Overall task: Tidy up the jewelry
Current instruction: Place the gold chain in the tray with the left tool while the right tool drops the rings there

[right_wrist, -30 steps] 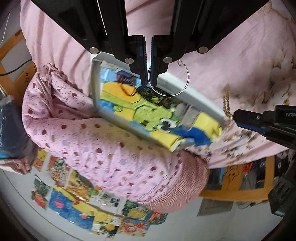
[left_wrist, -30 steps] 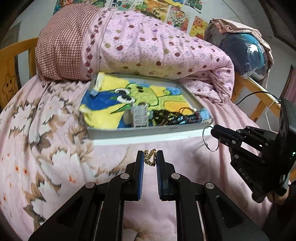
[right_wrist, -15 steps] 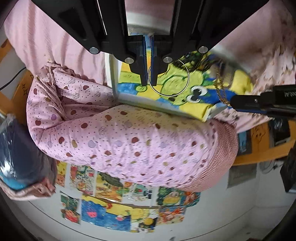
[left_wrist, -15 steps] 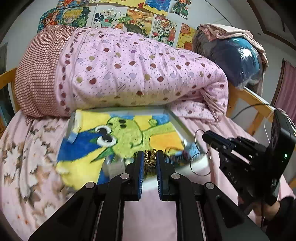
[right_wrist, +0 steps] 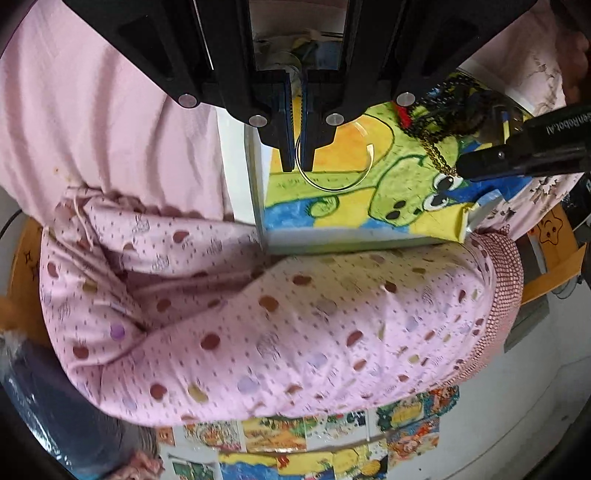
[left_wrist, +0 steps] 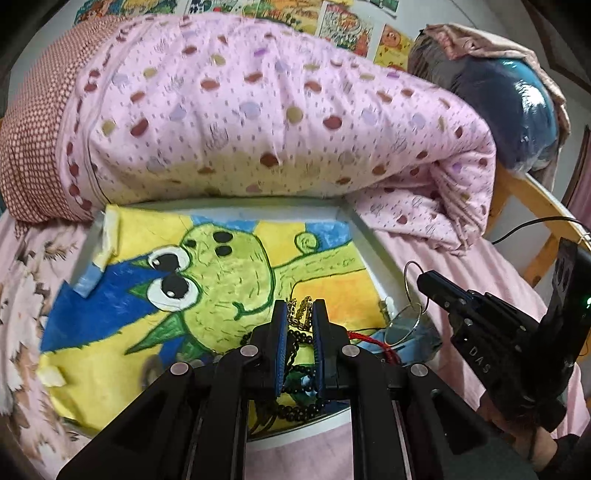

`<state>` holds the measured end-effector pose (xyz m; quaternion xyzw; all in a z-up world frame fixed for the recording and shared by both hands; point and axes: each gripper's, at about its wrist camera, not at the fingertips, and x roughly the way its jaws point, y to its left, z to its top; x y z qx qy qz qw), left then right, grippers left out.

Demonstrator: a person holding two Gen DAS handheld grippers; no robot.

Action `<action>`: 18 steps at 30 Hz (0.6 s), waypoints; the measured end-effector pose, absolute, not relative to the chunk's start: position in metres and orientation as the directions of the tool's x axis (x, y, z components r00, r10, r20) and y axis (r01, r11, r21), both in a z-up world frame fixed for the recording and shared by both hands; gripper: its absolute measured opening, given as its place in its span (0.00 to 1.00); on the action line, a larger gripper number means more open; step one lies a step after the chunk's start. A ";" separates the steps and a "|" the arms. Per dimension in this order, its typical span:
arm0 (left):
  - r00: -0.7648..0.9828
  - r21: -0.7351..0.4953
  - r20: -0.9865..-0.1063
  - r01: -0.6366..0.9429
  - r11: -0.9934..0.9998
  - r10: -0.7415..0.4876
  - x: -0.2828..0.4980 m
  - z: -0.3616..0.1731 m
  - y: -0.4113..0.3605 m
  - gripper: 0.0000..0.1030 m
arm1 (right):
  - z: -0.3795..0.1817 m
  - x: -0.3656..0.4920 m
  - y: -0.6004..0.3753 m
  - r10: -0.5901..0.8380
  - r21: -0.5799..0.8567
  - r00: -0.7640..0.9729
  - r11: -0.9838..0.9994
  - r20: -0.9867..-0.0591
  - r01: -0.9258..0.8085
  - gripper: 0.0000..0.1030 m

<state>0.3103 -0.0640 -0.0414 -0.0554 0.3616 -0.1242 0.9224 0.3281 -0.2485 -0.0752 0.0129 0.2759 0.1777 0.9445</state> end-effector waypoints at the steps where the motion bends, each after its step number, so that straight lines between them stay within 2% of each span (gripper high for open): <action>1: 0.703 -0.194 -0.659 0.184 0.964 -0.267 0.312 -0.046 -0.065 0.10 | -0.077 0.329 -0.250 0.347 0.130 0.781 0.935 -0.519 -0.329 0.04; 18: 0.666 -0.211 -0.702 0.146 0.966 -0.254 0.324 -0.070 -0.068 0.10 | -0.084 0.336 -0.251 0.372 0.160 0.749 0.926 -0.549 -0.342 0.04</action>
